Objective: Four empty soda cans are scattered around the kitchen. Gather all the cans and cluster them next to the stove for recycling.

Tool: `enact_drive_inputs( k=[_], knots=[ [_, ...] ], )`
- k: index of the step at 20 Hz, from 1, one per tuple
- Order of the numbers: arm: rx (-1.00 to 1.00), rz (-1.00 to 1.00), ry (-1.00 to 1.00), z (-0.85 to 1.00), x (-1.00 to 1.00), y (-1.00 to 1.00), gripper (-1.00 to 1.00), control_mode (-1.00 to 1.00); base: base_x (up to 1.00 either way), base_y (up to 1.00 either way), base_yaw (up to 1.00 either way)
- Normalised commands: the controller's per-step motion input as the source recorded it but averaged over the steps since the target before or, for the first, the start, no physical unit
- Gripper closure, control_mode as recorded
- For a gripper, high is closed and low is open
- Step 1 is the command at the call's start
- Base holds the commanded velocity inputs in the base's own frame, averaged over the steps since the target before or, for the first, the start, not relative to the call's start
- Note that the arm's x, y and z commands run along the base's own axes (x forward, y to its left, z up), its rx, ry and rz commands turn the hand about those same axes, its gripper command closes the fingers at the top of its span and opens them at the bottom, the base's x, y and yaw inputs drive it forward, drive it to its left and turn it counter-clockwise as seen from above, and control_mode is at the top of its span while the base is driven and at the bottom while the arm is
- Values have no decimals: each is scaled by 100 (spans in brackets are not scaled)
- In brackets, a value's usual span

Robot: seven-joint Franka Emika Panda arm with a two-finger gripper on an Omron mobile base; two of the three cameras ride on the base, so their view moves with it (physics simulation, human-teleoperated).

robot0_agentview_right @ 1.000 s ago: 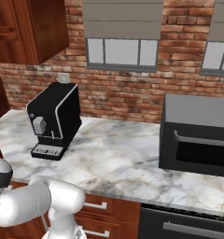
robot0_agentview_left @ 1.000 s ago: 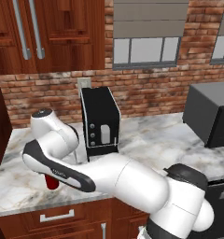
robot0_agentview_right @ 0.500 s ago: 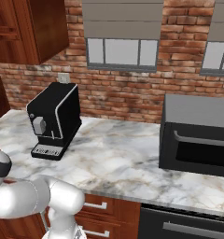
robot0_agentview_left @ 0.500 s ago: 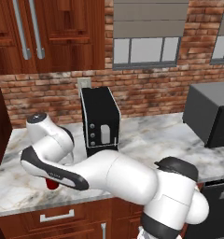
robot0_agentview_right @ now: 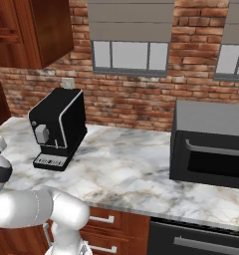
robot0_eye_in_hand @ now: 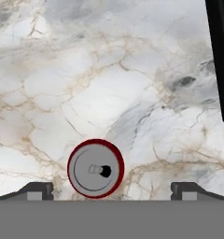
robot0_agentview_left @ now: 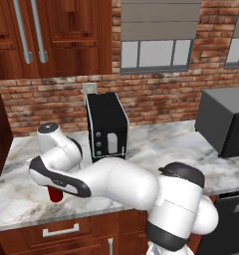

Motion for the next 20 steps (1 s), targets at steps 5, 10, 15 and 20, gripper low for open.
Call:
enact_drive_inputs(
  k=[5,10,15,20],
  knots=[
    [0,1,0,-17,25,4,-100,-100,0,0,0],
    [0,1,2,-21,15,11,-100,-100,0,0,0],
    [0,0,6,-15,-1,20,-100,-100,0,0,0],
    [0,0,1,-1,-3,7,-100,-100,0,0,0]
  ],
)
